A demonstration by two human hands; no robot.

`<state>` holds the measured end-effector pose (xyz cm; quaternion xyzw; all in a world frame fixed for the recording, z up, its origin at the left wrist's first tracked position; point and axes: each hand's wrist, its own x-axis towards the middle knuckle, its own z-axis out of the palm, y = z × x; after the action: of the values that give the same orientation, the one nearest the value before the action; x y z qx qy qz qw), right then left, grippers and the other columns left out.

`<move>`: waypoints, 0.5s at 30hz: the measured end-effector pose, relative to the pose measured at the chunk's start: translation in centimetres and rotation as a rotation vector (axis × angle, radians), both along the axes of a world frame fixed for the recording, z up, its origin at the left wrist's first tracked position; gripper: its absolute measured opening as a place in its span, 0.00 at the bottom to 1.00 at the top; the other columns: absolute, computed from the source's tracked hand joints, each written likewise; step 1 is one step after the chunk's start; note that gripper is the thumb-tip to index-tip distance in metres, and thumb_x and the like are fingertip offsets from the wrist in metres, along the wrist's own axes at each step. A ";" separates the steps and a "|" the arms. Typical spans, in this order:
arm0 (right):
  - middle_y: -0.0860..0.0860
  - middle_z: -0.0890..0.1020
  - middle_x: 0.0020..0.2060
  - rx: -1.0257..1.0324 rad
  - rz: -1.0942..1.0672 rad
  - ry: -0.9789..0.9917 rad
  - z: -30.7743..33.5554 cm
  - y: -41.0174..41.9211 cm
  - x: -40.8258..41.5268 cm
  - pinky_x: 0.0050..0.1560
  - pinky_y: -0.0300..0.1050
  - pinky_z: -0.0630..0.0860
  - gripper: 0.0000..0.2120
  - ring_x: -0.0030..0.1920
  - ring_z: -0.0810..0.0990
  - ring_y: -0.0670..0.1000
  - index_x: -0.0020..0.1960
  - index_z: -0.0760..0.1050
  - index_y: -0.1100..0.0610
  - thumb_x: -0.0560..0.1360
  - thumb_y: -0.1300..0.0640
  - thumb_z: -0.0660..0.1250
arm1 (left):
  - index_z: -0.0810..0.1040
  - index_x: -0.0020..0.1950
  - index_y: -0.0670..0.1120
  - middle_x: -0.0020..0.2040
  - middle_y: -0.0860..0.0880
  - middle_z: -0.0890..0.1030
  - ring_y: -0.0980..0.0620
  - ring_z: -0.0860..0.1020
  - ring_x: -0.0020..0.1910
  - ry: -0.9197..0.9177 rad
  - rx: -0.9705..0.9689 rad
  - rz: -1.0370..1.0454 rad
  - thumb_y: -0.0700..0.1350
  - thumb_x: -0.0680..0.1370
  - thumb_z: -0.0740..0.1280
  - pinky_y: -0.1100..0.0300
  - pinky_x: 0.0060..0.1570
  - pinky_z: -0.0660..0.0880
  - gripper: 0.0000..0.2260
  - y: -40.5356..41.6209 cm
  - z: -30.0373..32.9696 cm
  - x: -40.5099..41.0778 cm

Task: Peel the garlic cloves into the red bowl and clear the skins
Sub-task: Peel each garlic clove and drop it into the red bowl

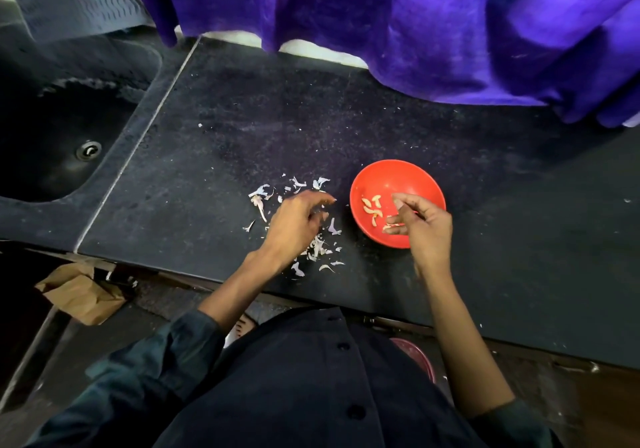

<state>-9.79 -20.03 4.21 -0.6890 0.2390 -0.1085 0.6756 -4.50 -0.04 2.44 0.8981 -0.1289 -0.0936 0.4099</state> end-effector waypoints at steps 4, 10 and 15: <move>0.52 0.83 0.42 0.017 0.048 0.017 -0.3 0.5 -0.2 0.32 0.38 0.79 0.08 0.33 0.81 0.45 0.52 0.80 0.59 0.78 0.67 0.65 | 0.82 0.57 0.50 0.53 0.54 0.84 0.55 0.82 0.46 0.023 0.032 0.042 0.41 0.77 0.70 0.51 0.51 0.79 0.10 1.2 -0.3 -0.1; 0.50 0.82 0.43 0.001 0.258 0.081 -1.4 3.7 0.7 0.39 0.39 0.81 0.13 0.39 0.82 0.46 0.49 0.80 0.57 0.77 0.72 0.63 | 0.82 0.55 0.51 0.50 0.53 0.84 0.52 0.83 0.42 0.116 0.031 0.231 0.41 0.77 0.70 0.46 0.45 0.81 0.09 4.9 -1.9 0.0; 0.50 0.84 0.45 -0.200 0.444 0.173 -3.3 6.5 2.2 0.48 0.47 0.82 0.10 0.46 0.82 0.48 0.52 0.81 0.57 0.75 0.69 0.68 | 0.82 0.53 0.51 0.47 0.53 0.84 0.49 0.83 0.42 0.135 0.015 0.297 0.39 0.76 0.70 0.46 0.45 0.81 0.09 6.7 -2.4 0.2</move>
<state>-7.64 -13.53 0.93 -0.7948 0.1268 0.0783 0.5883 -4.35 6.69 -0.01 0.9020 0.0339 -0.0933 0.4201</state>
